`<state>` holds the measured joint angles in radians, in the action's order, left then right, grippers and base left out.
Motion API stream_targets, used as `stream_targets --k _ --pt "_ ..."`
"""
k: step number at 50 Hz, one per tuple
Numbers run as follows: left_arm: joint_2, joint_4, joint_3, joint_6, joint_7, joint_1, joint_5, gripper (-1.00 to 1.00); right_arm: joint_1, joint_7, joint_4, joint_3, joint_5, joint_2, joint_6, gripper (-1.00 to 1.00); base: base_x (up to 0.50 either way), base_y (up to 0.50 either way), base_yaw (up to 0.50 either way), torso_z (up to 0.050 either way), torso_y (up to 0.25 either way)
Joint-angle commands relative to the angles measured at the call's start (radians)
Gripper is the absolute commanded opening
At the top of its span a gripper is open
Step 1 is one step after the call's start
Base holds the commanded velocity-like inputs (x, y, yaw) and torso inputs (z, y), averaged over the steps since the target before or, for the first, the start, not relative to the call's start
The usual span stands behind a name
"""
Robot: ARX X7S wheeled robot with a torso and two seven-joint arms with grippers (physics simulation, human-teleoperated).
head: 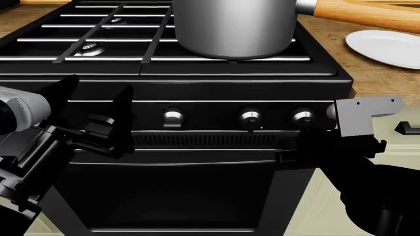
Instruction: Pick the croissant and place it on the pan. Then turn on the stove to warm the croissant.
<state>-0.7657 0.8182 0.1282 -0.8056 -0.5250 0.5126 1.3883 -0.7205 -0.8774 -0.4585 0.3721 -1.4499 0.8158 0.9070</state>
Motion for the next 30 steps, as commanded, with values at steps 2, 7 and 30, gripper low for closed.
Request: stream_targets --k 2,7,30 --pt "-0.003 0.001 0.0 0.005 0.005 -0.005 -0.003 1.0 -0.039 0.003 -0.014 0.024 0.01 0.009 0.032 -1.0 0.0 0.0 0.0 0.0 0.0" --pt "-0.007 0.001 0.005 0.007 0.003 -0.006 0.002 1.0 -0.065 0.008 -0.014 0.045 0.017 0.009 0.059 -1.0 0.0 0.0 0.0 0.0 0.0" --pt "-0.011 0.008 0.004 0.014 -0.014 -0.006 0.016 1.0 -0.143 0.016 -0.019 0.109 0.046 0.009 0.14 -1.0 0.0 0.0 0.0 0.0 0.0"
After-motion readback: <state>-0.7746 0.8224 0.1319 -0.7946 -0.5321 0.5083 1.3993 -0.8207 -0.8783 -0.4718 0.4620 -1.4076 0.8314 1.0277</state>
